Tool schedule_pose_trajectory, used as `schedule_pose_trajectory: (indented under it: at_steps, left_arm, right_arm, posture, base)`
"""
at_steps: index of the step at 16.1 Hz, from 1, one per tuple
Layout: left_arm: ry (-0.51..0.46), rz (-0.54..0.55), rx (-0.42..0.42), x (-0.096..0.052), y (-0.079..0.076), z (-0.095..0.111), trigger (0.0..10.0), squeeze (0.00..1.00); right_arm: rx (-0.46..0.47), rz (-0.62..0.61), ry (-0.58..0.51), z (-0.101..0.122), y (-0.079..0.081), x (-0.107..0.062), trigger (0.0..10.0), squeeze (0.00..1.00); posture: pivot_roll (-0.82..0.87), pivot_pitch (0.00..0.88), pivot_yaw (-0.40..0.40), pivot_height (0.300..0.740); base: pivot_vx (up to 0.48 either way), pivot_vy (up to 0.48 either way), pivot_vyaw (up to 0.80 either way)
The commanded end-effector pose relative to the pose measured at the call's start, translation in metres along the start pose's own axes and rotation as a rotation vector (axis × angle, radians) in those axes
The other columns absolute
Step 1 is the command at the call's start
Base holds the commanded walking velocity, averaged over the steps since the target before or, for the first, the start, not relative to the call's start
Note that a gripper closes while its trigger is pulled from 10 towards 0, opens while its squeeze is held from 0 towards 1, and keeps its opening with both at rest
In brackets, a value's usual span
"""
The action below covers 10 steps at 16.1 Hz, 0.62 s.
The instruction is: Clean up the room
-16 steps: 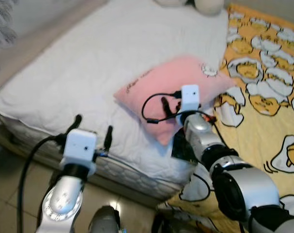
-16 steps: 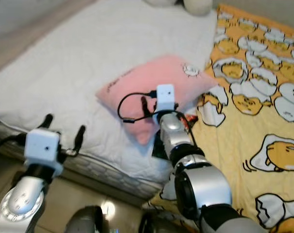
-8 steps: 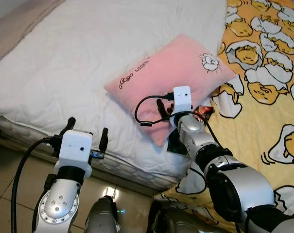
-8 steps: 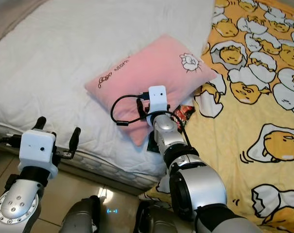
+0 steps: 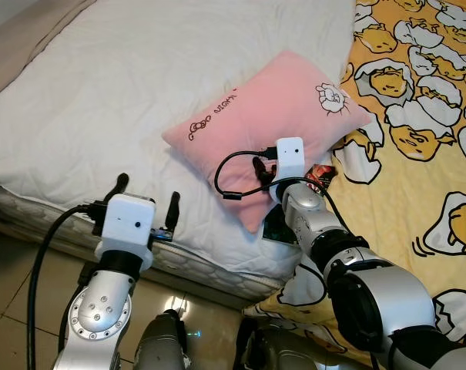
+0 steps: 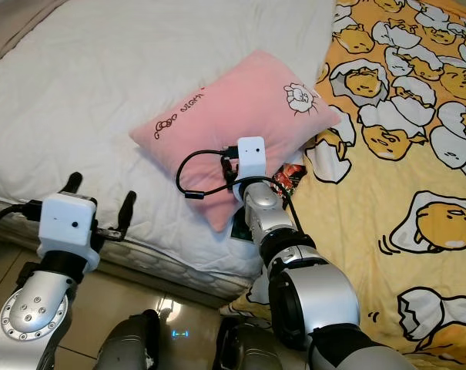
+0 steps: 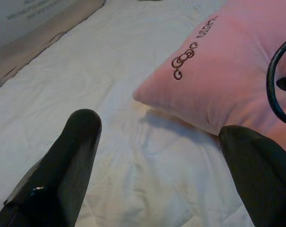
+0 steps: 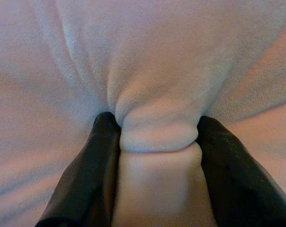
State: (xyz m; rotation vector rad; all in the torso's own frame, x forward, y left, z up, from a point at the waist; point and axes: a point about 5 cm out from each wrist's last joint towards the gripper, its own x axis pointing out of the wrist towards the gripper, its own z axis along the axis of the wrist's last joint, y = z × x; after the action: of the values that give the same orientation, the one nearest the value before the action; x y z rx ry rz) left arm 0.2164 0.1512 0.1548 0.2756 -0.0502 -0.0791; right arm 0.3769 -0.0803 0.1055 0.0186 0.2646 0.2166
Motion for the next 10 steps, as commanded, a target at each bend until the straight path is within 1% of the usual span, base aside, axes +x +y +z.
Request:
schedule_pose_trajectory:
  at_steps: [1,4,6,10]
  left_arm:
    - [0.008,-0.021,-0.009,0.001,-0.004,-0.002,10.0,0.0]
    - [0.011,-0.006,-0.009,0.006,-0.001,-0.004,10.0,0.0]
    - [0.01,-0.001,-0.018,0.01,-0.001,-0.005,10.0,0.0]
    - [0.004,-0.01,-0.029,0.022,-0.003,-0.008,10.0,0.0]
  right_arm:
    - [0.033,-0.01,0.144,-0.033,-0.003,-0.007,0.0,0.0]
    - [0.007,0.009,0.149,-0.036,-0.001,-0.008,0.0,0.0]
    - [0.009,0.01,0.148,-0.036,-0.003,-0.008,0.0,0.0]
    - [-0.006,0.01,0.121,-0.027,-0.008,-0.006,0.0,0.0]
  posture:
    - [0.35,0.257,-0.123,0.74]
    - [0.34,0.24,-0.126,0.74]
    - [0.33,0.229,-0.126,0.74]
    - [0.29,0.192,-0.118,0.74]
  base:
    - [0.0,0.0,0.0]
    - [0.0,0.0,0.0]
    - [0.0,0.0,0.0]
    - [0.0,0.0,0.0]
